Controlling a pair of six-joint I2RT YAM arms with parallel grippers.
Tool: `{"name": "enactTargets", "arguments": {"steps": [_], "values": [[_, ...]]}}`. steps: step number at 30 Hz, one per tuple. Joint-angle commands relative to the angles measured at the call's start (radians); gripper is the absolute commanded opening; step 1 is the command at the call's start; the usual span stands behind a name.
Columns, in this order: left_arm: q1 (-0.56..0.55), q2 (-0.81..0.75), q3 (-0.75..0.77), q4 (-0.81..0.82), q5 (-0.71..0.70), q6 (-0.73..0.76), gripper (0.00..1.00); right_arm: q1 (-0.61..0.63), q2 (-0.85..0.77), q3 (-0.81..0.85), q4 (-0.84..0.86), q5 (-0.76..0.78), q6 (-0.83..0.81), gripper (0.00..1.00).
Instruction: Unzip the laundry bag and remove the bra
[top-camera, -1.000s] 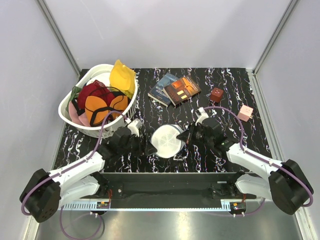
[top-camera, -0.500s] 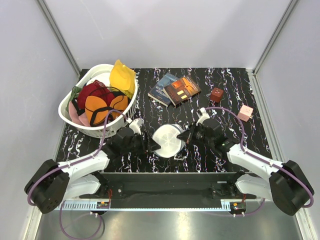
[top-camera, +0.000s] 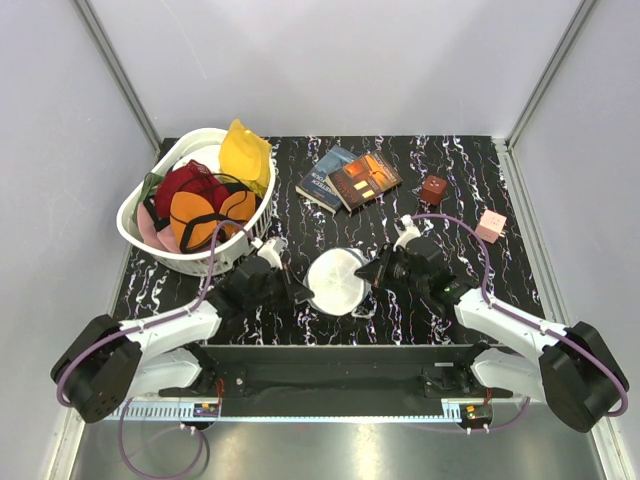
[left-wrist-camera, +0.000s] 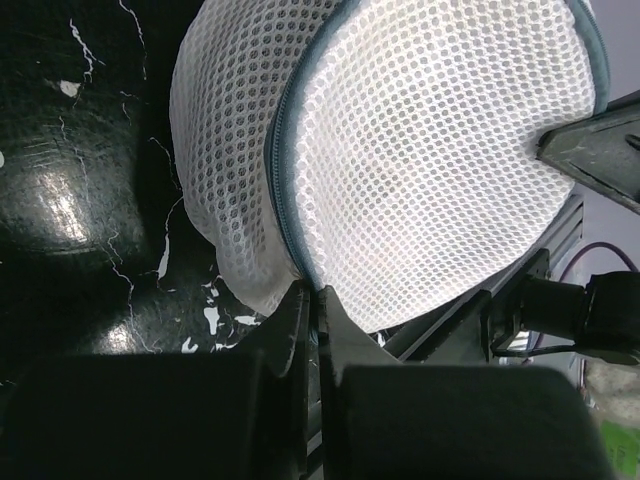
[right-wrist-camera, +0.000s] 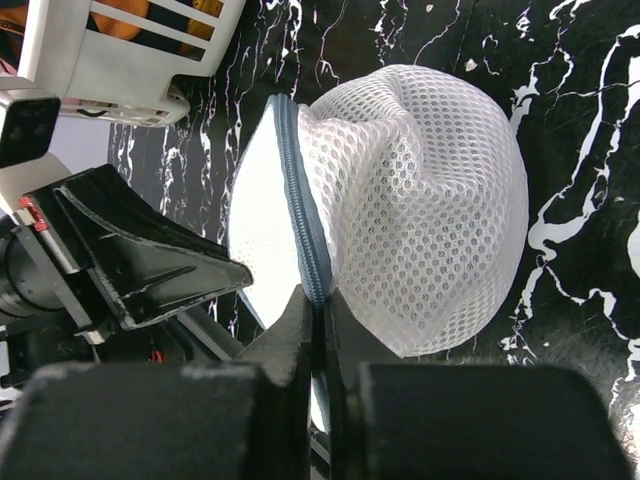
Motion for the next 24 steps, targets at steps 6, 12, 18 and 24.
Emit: {"name": "enactTargets", "arguments": {"steps": [6,12,18,24], "values": [[-0.006,-0.191,0.068,-0.039,-0.093,-0.073,0.00,0.007,-0.059,0.088,-0.190,0.112,-0.102,0.71],[0.027,-0.179,0.076,-0.053,-0.072,-0.140,0.00,0.007,-0.213,0.033,-0.209,0.092,-0.091,0.73],[0.045,-0.153,0.059,0.028,-0.052,-0.223,0.00,0.033,-0.264,0.001,-0.178,0.020,-0.145,0.66],[0.048,-0.168,0.076,0.019,-0.065,-0.251,0.00,0.123,-0.124,-0.027,-0.061,0.060,-0.154,0.58]]}}
